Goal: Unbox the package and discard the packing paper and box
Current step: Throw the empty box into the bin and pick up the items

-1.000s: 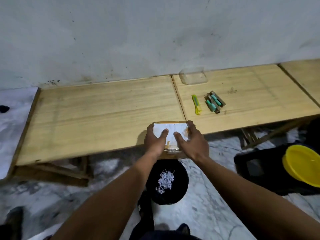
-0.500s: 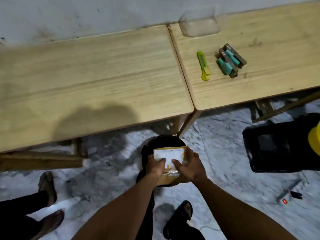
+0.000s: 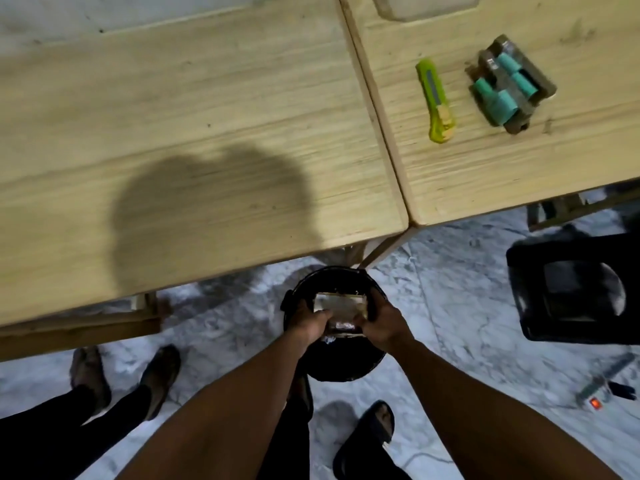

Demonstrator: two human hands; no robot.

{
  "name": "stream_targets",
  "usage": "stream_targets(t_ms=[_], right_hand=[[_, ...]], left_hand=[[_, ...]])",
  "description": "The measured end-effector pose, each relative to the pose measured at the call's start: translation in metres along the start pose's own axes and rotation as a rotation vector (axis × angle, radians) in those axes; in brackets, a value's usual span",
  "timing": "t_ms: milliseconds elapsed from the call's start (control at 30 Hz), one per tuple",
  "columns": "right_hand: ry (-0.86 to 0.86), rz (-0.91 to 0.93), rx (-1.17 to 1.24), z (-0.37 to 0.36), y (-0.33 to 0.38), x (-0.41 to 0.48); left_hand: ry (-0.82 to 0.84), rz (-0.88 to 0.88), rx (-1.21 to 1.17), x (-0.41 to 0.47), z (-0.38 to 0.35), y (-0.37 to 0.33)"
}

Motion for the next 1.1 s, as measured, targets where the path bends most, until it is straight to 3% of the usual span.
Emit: stream_targets(t_ms=[233,333,467,533,667,767,867,1100], right_hand=[[-0.051,0.147,-0.153,0.061,0.059,-0.093],[-0.093,0.266,-0.195,0.099,0.089,-0.14],[-0.387,0.453,-0.207,0.175,0.131,-0.199],[-0.52,0.509,-0.14,0.221,0.149,-0.214],[-0.625,0.499,-0.038,0.298,0.173,-0.213],[-0.673,0.396,-0.029,0.344,0.178,-0.192],[-0.623,0.269,-0.121,0.37,0.179,-0.159],[-0.505,0.041,-0.344,0.402,0.18,-0.063]], left_hand=[[0.092,-0.133,0.263,-0.065,0.017,-0.083],[0.285,-0.205,0.414,-0.119,0.017,-0.137],[0.603,-0.127,0.569,-0.185,0.024,-0.182],[0.663,-0.17,0.58,-0.194,0.029,-0.216],[0.514,-0.342,0.35,-0.191,0.053,-0.298],[0.213,-0.573,0.289,-0.164,0.086,-0.359],[-0.085,-0.683,0.459,-0.141,0.113,-0.392],[-0.461,-0.759,0.777,-0.085,0.14,-0.42]])
Point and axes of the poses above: each hand's wrist, its own x-axis towards the middle knuckle, its own z-axis out of the back of the hand, y = z × x, the point moved 10 cm from there along x, towards the middle knuckle, and after that the axes turned 13 degrees about -z, right-handed, at the moved point
